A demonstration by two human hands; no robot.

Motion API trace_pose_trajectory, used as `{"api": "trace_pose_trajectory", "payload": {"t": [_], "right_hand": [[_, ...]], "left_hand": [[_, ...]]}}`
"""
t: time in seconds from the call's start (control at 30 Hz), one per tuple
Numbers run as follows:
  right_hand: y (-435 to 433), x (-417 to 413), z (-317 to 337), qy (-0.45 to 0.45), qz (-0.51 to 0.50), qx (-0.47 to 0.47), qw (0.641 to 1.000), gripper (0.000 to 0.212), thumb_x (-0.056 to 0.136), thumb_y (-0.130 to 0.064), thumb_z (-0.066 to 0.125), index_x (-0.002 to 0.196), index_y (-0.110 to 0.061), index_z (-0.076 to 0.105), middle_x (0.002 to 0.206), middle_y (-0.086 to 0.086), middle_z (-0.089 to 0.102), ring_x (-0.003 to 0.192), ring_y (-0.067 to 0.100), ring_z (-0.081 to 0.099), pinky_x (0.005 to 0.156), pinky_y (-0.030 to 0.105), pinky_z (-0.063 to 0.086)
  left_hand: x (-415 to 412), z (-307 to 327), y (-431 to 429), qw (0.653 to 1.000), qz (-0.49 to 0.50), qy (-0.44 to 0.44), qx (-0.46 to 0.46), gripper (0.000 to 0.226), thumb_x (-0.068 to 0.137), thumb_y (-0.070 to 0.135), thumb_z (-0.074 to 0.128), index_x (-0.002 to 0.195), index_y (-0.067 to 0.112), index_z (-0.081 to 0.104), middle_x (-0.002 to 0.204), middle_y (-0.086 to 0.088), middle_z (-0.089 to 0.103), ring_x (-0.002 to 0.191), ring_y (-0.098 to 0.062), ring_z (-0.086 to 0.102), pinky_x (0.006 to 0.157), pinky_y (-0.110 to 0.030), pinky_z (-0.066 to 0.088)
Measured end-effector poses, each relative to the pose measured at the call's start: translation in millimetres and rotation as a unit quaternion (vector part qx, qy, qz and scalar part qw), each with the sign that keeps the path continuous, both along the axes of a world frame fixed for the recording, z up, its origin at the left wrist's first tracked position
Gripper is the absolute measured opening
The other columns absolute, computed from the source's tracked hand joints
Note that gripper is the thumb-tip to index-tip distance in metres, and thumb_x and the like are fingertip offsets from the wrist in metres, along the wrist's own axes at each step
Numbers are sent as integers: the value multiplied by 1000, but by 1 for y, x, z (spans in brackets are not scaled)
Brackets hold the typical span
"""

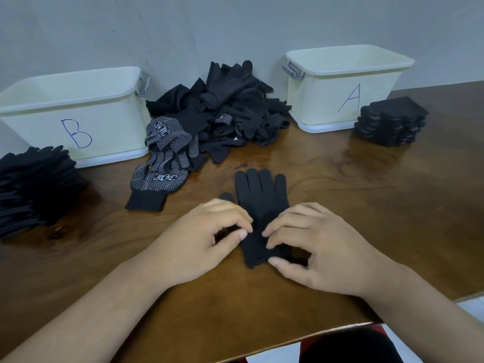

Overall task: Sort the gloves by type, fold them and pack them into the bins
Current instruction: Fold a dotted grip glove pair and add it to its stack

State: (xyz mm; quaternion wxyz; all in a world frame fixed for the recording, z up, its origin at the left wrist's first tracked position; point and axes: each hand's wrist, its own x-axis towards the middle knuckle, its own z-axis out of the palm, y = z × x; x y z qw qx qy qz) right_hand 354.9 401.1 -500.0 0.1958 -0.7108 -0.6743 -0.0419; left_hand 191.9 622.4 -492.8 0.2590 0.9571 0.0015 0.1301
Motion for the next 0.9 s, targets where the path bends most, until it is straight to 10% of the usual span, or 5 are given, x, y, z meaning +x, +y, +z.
{"api": "trace_pose_trajectory", "payload": {"t": [0.37, 0.63, 0.9], "right_hand": [[5, -4, 2, -10, -32, 4, 999, 19, 105, -41, 58, 115, -30, 71, 121, -20, 67, 115, -1, 59, 104, 20, 41], [3, -6, 5, 62, -53, 33, 996, 26, 106, -48, 53, 120, -32, 68, 125, -23, 65, 113, -2, 60, 95, 32, 53], [-6, 5, 9, 149, -60, -57, 985, 73, 94, -64, 66, 157, -52, 32, 151, -36, 40, 141, -9, 38, 114, 23, 37]], "left_hand": [[-7, 4, 2, 996, -18, 65, 61, 48, 94, 32, 69, 138, 42, 52, 138, 32, 50, 137, 6, 42, 119, -21, 28], [9, -4, -8, 995, 5, 41, 86, 39, 101, 56, 45, 134, 42, 59, 150, 25, 52, 146, 9, 36, 128, -29, 22], [7, 0, -11, 999, 34, 8, -2, 34, 109, 53, 43, 122, 34, 68, 110, 16, 72, 112, -3, 65, 123, -29, 31]]}}
